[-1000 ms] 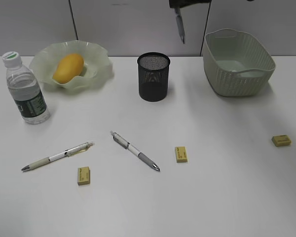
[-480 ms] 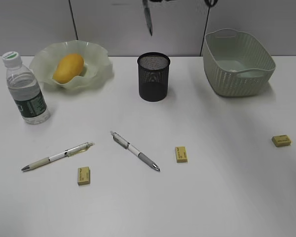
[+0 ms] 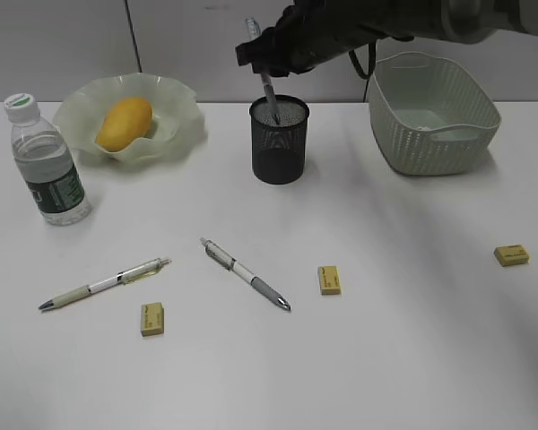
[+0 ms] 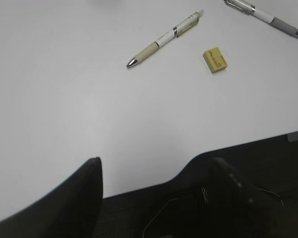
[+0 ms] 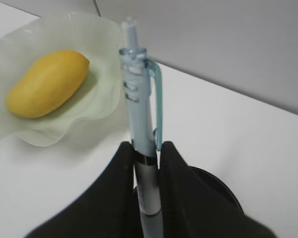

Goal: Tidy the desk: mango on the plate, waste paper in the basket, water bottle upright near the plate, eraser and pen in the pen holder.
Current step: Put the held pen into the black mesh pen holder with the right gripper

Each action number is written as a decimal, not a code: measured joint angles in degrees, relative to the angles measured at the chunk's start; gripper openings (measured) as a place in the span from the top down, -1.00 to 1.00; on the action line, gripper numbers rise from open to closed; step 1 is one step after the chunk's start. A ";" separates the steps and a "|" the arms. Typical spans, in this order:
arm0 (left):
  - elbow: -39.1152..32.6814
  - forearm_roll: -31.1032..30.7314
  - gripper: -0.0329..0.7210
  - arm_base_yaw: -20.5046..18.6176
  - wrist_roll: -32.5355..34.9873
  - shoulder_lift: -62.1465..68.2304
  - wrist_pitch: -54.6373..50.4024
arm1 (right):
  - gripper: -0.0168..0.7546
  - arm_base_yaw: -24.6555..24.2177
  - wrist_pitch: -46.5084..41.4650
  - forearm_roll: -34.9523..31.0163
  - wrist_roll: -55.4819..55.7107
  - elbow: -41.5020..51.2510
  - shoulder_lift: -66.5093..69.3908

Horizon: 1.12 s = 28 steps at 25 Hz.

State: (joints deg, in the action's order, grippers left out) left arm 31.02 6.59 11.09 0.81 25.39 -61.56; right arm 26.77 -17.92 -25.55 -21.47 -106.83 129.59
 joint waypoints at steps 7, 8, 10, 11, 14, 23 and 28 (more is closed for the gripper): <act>0.00 0.00 -0.41 0.00 0.00 0.00 0.00 | 0.62 0.00 -0.07 2.21 0.00 0.00 0.38; 0.00 0.00 -0.41 0.00 0.00 0.00 0.00 | 0.62 0.00 -0.41 2.35 0.00 0.00 0.38; 0.00 0.00 -0.41 0.00 0.00 0.00 0.00 | 0.59 0.00 -1.24 2.79 0.00 0.00 0.38; 0.00 0.00 -0.41 0.00 0.00 0.00 0.00 | 0.54 0.00 -1.62 3.06 0.00 0.00 0.38; 0.00 0.00 -0.41 0.00 0.00 0.00 0.00 | 0.24 0.00 -2.21 3.89 0.00 0.00 0.38; 0.00 0.00 -0.41 0.00 0.00 0.00 0.00 | -0.28 0.00 -7.34 4.46 0.00 -0.08 0.38; 0.00 0.00 -0.41 0.00 0.00 0.00 0.00 | -0.29 0.00 -14.36 5.19 0.00 -0.25 -1.52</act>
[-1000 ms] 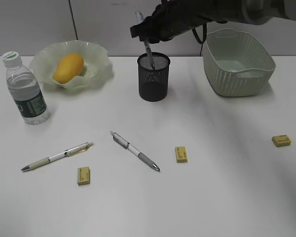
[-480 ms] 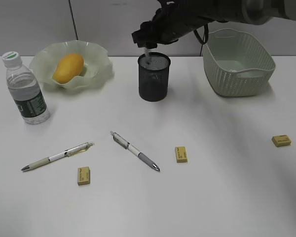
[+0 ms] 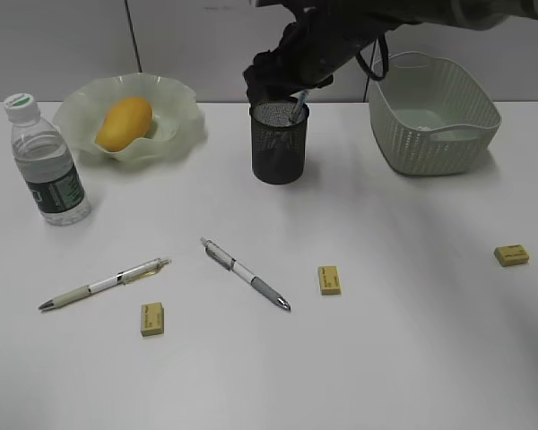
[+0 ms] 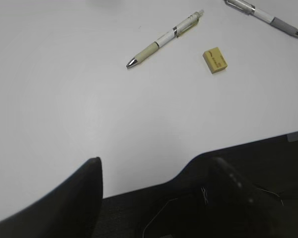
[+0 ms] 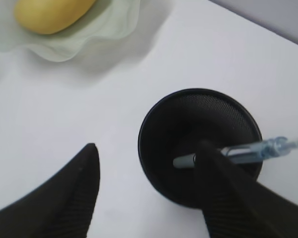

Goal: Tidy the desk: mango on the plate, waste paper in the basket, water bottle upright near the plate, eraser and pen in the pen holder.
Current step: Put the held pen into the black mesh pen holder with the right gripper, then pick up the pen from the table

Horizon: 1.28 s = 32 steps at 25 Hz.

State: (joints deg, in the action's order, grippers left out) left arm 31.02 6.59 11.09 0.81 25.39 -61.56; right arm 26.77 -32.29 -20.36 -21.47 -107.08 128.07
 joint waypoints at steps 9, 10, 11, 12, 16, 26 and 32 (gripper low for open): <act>0.00 0.00 -0.41 0.00 0.00 0.00 0.00 | -0.26 0.00 -23.40 10.37 4.85 -0.49 -6.02; 0.00 0.00 -0.41 0.00 0.00 0.00 0.00 | -0.26 0.00 -25.71 11.18 5.15 -0.49 -6.44; 0.00 0.00 -0.41 0.00 0.00 0.00 0.00 | -0.25 0.00 -28.30 11.68 5.27 -0.49 -6.92; 0.00 0.00 -0.41 0.00 0.00 0.00 0.00 | -0.25 0.00 -30.69 12.01 5.35 -0.49 -7.33; 0.00 0.00 -0.41 0.00 0.00 0.00 0.00 | -0.24 0.00 -36.42 12.24 6.98 -0.56 -8.45; 0.00 0.00 -0.41 0.00 0.00 0.00 0.00 | -0.23 0.00 -36.83 12.82 13.80 -0.15 -12.94; 0.00 0.00 -0.41 0.00 0.00 0.00 0.00 | -0.23 0.00 -36.88 14.40 16.36 7.12 -20.93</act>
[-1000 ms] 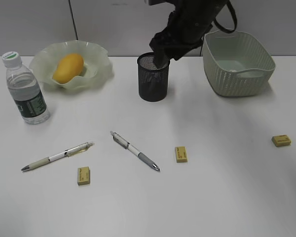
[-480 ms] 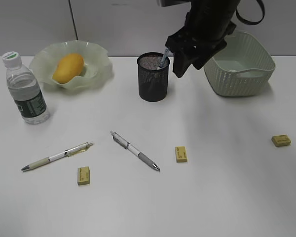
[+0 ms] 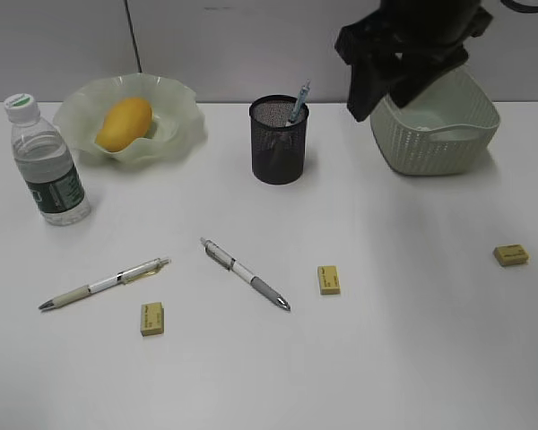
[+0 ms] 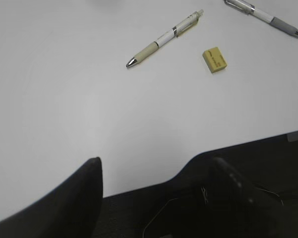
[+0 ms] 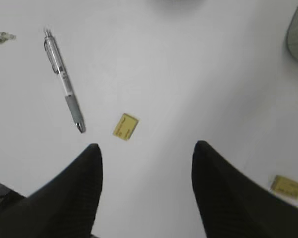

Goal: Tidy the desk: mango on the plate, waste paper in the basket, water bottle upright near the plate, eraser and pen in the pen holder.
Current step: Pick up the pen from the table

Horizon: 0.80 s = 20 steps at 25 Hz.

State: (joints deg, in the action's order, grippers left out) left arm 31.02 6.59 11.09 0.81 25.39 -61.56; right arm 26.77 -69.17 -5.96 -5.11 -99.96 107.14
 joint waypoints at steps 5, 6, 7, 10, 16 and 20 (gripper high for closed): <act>0.00 0.00 -0.41 0.00 0.00 0.00 0.00 | -0.23 0.00 0.00 0.27 1.86 13.46 -9.73; 0.00 0.00 -0.41 0.00 0.00 0.00 0.00 | -0.23 0.00 0.00 0.27 1.91 16.23 -11.51; 0.00 0.00 -0.41 0.00 0.00 0.00 0.00 | -0.23 0.00 0.00 0.40 1.91 19.55 -13.66; 0.00 0.00 -0.41 0.00 0.00 0.00 0.00 | -0.23 0.00 0.05 1.45 2.05 28.25 -19.87; 0.00 0.00 -0.41 0.00 0.00 0.00 0.00 | -0.23 0.00 1.75 2.48 2.54 40.55 -33.66; 0.00 0.00 -0.41 0.00 0.00 0.00 0.00 | -0.23 0.00 4.22 2.54 3.14 45.67 -44.01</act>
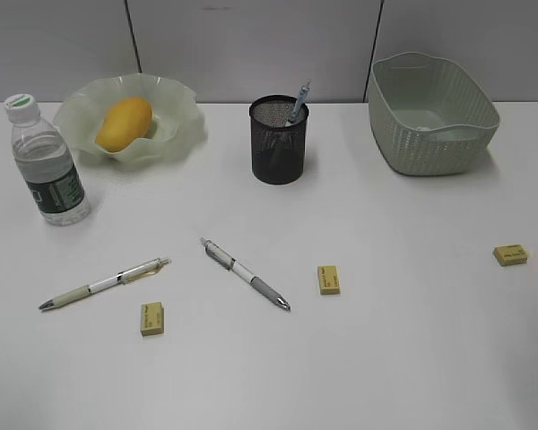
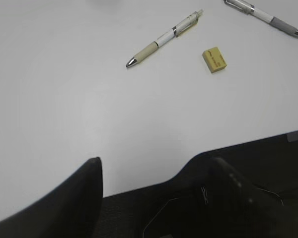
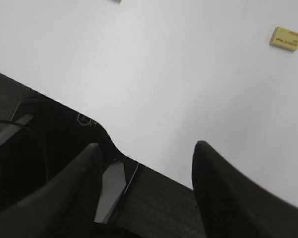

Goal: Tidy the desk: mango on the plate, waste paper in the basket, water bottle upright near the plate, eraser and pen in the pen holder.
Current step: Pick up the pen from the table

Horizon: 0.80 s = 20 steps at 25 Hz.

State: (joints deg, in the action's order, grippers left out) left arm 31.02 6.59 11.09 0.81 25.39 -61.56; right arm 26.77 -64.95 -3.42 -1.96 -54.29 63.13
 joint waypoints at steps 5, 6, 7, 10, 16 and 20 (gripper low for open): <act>0.00 0.00 -0.41 0.00 0.00 0.00 0.00 | -0.39 0.00 3.74 0.18 0.06 5.39 -12.90; 0.00 0.00 -0.41 0.00 0.00 0.00 0.00 | -0.42 0.00 4.26 0.23 0.06 6.51 -15.16; 0.00 0.00 -0.41 0.00 0.00 0.00 0.00 | -0.44 0.00 4.49 0.22 0.06 7.65 -18.00; 0.00 0.04 -0.41 0.00 0.00 0.00 0.00 | -0.47 0.00 5.17 0.63 0.81 11.06 -22.75; 0.00 0.04 -0.41 0.00 0.00 0.00 0.00 | -0.48 0.00 6.66 3.75 5.35 17.32 -30.98; 0.00 0.04 -0.41 0.00 0.00 0.00 0.00 | -0.48 0.00 9.08 4.39 5.69 20.27 -34.35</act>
State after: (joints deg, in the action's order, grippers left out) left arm 31.02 6.63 11.09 0.81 25.39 -61.56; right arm 26.77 -55.86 0.97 3.72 -34.02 28.78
